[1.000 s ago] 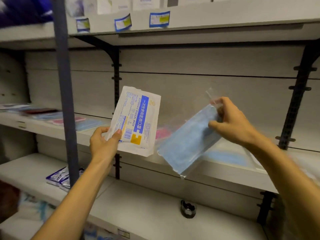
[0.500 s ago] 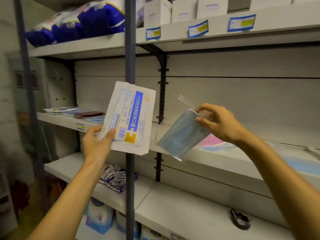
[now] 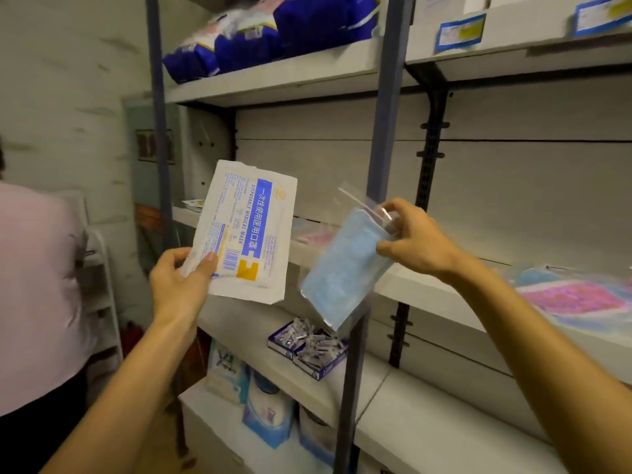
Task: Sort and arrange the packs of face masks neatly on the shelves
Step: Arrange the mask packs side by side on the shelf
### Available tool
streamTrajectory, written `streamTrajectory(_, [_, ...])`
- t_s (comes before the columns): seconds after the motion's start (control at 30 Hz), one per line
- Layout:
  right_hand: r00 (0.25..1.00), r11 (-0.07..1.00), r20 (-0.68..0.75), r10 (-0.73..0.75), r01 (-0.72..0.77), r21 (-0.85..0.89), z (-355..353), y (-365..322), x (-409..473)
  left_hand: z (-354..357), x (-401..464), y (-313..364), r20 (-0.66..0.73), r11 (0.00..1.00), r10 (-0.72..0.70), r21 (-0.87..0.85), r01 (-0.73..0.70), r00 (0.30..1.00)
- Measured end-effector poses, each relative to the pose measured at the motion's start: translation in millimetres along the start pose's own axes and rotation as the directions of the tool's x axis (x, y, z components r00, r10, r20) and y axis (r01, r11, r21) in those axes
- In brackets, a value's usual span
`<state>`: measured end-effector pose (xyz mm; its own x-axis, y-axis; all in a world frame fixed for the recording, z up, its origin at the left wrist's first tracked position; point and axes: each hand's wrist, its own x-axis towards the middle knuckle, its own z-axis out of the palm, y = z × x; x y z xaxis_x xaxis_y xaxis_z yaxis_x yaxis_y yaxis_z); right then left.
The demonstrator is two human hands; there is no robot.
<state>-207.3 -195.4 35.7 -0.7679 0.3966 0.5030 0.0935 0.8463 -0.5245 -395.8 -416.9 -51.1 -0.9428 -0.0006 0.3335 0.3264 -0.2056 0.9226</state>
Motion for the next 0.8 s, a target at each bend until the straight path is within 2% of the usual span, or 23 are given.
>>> streamTrajectory(0.2, [0.999, 0.996, -0.038, 0.022, -0.019, 0.083, 56, 2, 65, -15, 62, -25, -0.077, 0.999, 0.014, 0.035, -0.012, 0.997])
streamTrajectory(0.37, [0.999, 0.992, -0.047, -0.01, 0.015, 0.121, 99, 6, 129, -11, 128, -44, -0.056, 0.999, 0.006, 0.035, -0.004, 0.998])
streamTrajectory(0.53, [0.996, 0.971, -0.088, -0.015, 0.036, 0.237, 136, 12, 198, 6, 199, -55, -0.052, 0.998, 0.044, 0.041, -0.042, 0.998])
streamTrajectory(0.8, [0.95, 0.893, -0.221, 0.22, -0.105, 0.437, 198, 30, 287, 18, 286, -88, -0.054, 1.0, 0.011, 0.027, -0.009, 0.998])
